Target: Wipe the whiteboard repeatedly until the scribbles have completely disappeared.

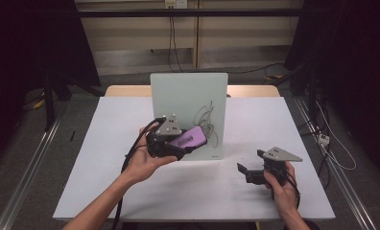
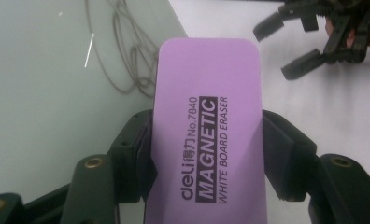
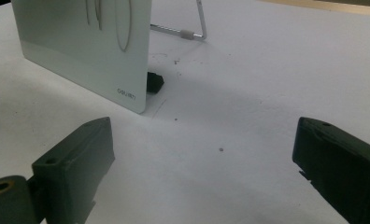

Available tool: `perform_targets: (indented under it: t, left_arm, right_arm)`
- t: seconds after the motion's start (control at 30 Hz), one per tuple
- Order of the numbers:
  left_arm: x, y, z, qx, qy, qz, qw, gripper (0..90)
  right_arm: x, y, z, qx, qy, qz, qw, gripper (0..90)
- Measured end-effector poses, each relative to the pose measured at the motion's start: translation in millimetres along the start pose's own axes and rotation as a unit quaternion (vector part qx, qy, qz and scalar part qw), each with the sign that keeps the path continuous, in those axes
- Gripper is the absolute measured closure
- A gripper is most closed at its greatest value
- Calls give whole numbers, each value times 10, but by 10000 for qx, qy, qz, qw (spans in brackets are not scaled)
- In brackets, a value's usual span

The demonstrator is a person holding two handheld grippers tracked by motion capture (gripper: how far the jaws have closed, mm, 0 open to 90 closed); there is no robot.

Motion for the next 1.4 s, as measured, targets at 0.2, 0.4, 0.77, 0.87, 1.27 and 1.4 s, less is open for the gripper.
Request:
perform_targets:
  t: [0.2,0.4,0.77,0.87,1.27,1.4]
  left_arm:
    - [35,150,-67,175,124,33,9998,405]
    - [55,272,-110,285,248,93,9992,406]
    - [132,500,-241,441,482,172,9977,406]
    - [155,554,-259,428,531,205,9975,405]
    - [214,779,-295,767,650,203,9947,406]
    - [229,793,-340,847,715,214,9936,406]
  right_arm:
    - [5,5,5,9,-5,11,10000,57]
    - [13,4,2,-5,-6,-15,10000,57]
    - [4,0,7,12,5,-8,10000,57]
    - [6,0,7,10,2,-13,10000,57]
    - [-5,-5,12,21,20,-2,10000,60]
    - [-1,-5,7,38,31,-17,10000,66]
Point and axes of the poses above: each handheld gripper's, and its own axes: x roughly forward along the jaws, y roughly out of its top, z roughly to its right, the point moved 1 cm from there along x, roughly forward along the jaws, and after that the axes turned 2 degrees about x, right-handed, at the moved point
